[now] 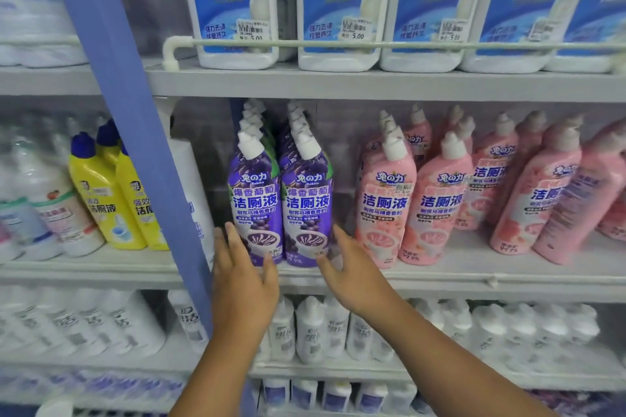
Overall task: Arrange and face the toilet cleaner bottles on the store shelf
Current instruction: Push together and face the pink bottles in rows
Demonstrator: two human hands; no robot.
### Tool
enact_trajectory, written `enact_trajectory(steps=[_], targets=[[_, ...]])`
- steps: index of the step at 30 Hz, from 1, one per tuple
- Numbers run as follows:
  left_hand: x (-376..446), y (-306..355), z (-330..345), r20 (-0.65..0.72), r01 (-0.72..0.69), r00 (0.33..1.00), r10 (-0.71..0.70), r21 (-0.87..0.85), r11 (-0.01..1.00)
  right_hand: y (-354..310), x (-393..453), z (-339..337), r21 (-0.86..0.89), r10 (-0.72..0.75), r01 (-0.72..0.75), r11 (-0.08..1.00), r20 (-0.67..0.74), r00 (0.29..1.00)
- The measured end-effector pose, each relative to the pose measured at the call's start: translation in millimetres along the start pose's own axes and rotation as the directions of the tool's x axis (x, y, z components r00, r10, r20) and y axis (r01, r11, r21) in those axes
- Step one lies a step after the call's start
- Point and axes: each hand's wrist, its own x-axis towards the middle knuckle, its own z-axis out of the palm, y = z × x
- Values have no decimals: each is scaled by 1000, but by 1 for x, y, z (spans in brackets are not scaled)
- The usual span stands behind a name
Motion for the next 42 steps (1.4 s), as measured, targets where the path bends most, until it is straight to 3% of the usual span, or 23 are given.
enact_trajectory(steps=[4, 8, 12, 16, 31, 37, 42], targets=[[-35, 19, -3, -57, -48, 997, 59, 176, 983, 10, -30, -29, -166, -47, 61, 984, 86, 995], [-76, 63, 9, -11, -146, 987, 158, 332, 932, 34, -66, -73, -315, -99, 125, 941, 98, 990], [-107, 109, 34, 60, -219, 975, 212, 376, 900, 60, -97, -125, -468, -98, 124, 875, 79, 992], [-139, 163, 62, 118, -258, 966, 230, 360, 897, 93, -119, -182, -472, -39, 69, 879, 74, 997], [-129, 299, 187, 307, -442, 864, 399, 82, 893, 186, -113, -311, -427, 81, -148, 892, -171, 982], [-112, 330, 225, 253, -341, 898, 360, -117, 933, 204, -95, -348, -387, 105, -205, 899, -264, 959], [-96, 335, 244, 232, -173, 935, 267, -359, 917, 218, -77, -352, -207, 128, -193, 959, -292, 948]])
